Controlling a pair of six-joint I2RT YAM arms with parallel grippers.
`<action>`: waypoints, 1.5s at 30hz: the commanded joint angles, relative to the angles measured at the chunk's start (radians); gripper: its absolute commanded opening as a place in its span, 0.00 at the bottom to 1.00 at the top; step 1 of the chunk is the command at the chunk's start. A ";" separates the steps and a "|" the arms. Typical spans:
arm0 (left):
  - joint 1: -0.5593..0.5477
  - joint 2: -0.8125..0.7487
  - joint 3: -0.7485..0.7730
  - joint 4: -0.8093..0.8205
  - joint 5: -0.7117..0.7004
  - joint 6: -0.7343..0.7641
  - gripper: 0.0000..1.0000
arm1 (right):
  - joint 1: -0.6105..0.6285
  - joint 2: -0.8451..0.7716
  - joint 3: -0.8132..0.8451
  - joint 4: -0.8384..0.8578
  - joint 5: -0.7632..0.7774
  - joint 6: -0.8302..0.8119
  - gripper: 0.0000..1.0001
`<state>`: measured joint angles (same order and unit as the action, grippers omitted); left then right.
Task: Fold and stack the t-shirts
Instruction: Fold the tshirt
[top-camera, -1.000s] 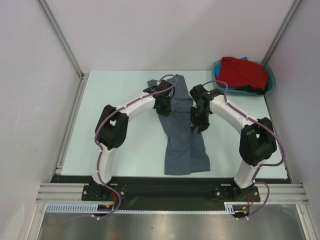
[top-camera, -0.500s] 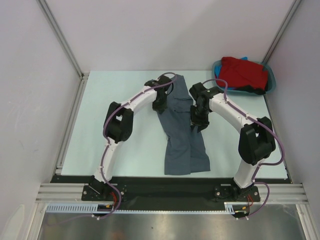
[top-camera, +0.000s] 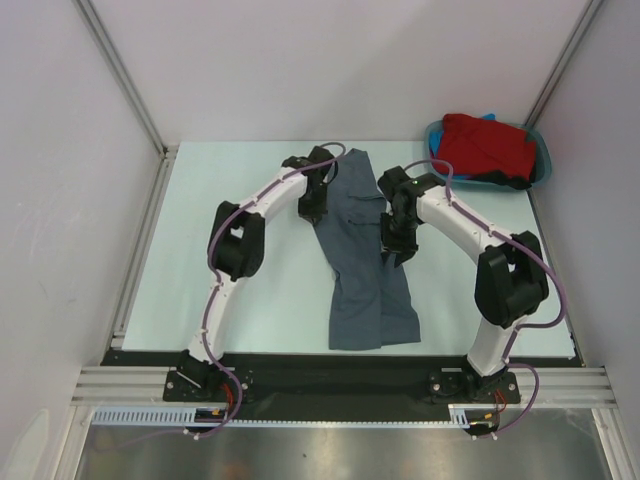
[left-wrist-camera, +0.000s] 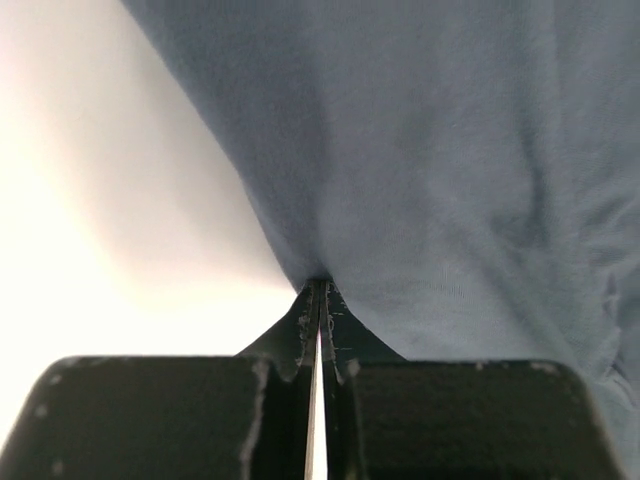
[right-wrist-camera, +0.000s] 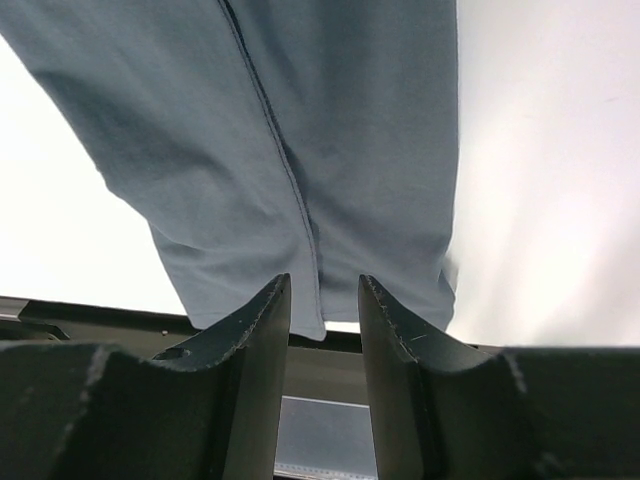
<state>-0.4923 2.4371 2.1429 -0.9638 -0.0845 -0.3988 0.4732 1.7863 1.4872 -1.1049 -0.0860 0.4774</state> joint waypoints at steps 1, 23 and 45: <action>0.015 -0.047 -0.009 0.071 0.074 0.003 0.03 | 0.001 0.021 0.038 -0.012 -0.014 0.006 0.39; 0.015 -0.165 -0.218 0.271 0.272 -0.147 0.02 | 0.028 0.056 0.051 -0.009 -0.020 0.006 0.38; 0.029 0.056 0.040 0.021 0.124 -0.038 0.00 | 0.016 0.062 0.058 -0.023 -0.008 -0.002 0.38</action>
<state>-0.4774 2.4359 2.1090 -0.8871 0.1223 -0.4988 0.4950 1.8408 1.5093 -1.1095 -0.0986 0.4770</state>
